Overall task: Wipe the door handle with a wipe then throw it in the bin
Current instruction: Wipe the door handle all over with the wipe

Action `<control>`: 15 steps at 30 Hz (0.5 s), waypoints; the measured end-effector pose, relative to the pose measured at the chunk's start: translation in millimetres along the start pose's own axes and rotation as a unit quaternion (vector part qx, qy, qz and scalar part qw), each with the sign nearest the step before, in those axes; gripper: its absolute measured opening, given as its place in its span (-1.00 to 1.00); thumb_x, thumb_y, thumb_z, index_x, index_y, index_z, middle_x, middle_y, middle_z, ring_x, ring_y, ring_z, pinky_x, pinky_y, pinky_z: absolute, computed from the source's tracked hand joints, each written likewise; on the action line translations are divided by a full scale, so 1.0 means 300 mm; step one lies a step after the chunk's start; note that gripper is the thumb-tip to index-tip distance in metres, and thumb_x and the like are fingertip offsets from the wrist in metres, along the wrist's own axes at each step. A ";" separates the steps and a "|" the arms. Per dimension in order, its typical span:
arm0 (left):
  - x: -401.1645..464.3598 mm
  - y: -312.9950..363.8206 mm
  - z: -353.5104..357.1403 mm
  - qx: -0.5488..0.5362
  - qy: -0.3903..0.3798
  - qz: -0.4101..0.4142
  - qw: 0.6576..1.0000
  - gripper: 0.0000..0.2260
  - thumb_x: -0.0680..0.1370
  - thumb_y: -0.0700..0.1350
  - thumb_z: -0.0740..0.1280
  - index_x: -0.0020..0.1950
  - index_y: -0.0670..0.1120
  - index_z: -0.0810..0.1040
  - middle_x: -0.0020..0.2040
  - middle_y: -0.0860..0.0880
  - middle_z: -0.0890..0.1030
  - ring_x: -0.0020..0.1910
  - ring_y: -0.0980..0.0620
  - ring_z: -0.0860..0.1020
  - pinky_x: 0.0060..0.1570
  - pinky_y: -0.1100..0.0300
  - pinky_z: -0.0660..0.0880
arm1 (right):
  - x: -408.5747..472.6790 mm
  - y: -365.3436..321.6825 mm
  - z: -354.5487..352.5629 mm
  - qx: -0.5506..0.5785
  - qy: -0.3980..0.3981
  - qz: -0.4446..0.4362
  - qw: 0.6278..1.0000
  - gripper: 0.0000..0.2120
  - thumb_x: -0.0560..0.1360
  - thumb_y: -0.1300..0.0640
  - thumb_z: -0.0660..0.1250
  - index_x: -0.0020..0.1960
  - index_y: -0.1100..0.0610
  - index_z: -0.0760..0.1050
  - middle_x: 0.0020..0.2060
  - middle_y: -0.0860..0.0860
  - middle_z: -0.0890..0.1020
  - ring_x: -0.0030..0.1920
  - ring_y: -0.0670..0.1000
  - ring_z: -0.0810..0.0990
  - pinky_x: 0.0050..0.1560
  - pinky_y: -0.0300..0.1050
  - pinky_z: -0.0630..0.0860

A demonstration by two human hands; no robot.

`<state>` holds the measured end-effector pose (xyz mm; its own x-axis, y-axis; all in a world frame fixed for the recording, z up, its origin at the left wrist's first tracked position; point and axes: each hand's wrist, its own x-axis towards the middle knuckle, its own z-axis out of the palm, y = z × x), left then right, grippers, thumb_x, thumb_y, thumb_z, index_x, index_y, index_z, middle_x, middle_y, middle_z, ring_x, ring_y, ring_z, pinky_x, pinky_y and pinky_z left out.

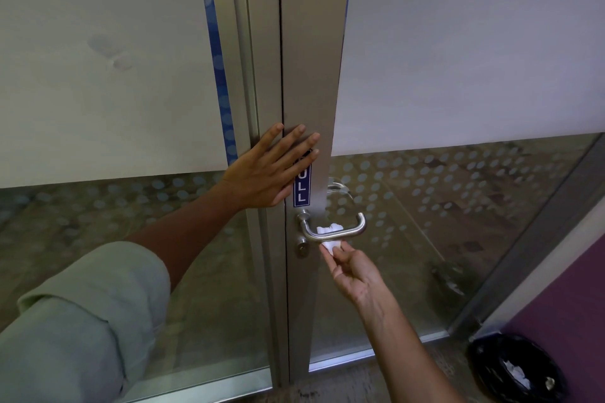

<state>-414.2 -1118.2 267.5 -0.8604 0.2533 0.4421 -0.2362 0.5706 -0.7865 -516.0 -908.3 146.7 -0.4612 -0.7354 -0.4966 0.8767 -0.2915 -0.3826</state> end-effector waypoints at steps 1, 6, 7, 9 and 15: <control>0.000 0.001 0.000 0.002 0.000 0.000 1.000 -0.27 0.63 0.22 0.01 0.67 -0.17 -0.07 0.66 -0.26 -0.06 0.63 -0.31 -0.05 0.57 -0.27 -0.21 | -0.003 -0.013 -0.002 -0.003 0.006 -0.001 1.000 -0.59 0.59 0.52 -0.03 0.24 0.30 0.50 -0.02 0.25 0.68 0.13 0.18 0.60 0.21 0.08 0.57; 0.002 0.002 -0.001 0.003 0.000 0.001 1.000 -0.26 0.63 0.22 0.05 0.67 -0.17 -0.05 0.66 -0.25 -0.05 0.63 -0.31 -0.03 0.56 -0.28 -0.21 | -0.004 -0.072 -0.002 -0.002 0.045 -0.019 0.999 -0.53 0.59 0.52 -0.05 0.40 0.29 0.39 0.33 0.25 0.52 0.20 0.16 0.57 0.44 0.15 0.35; 0.002 0.001 -0.001 0.005 0.001 0.001 1.000 -0.27 0.63 0.21 0.05 0.67 -0.17 -0.05 0.66 -0.26 -0.04 0.63 -0.31 -0.02 0.56 -0.28 -0.20 | -0.005 -0.083 -0.001 -0.002 0.048 -0.022 0.999 -0.52 0.59 0.52 -0.06 0.41 0.29 0.38 0.35 0.25 0.50 0.19 0.16 0.57 0.44 0.16 0.35; 0.001 0.002 0.001 0.009 0.003 0.003 1.000 -0.28 0.63 0.21 0.04 0.67 -0.17 -0.04 0.66 -0.26 -0.03 0.63 -0.31 -0.02 0.56 -0.28 -0.19 | -0.008 -0.103 -0.001 -0.016 0.047 -0.023 0.999 -0.50 0.59 0.52 -0.08 0.42 0.28 0.38 0.37 0.25 0.49 0.35 0.21 0.49 0.45 0.19 0.32; 0.001 0.005 0.001 0.007 0.001 0.000 1.000 -0.27 0.63 0.21 0.07 0.67 -0.16 -0.04 0.66 -0.26 -0.05 0.63 -0.30 -0.03 0.57 -0.28 -0.17 | 0.002 -0.177 -0.005 -0.029 0.041 -0.020 0.999 -0.49 0.57 0.52 -0.10 0.42 0.31 0.37 0.36 0.31 0.49 0.36 0.27 0.48 0.42 0.22 0.33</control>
<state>-414.9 -1117.4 266.3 -0.8598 0.2549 0.4425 -0.2421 0.5596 -0.7927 -562.9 -892.3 165.5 -0.5070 -0.6707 -0.5413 0.8493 -0.2817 -0.4465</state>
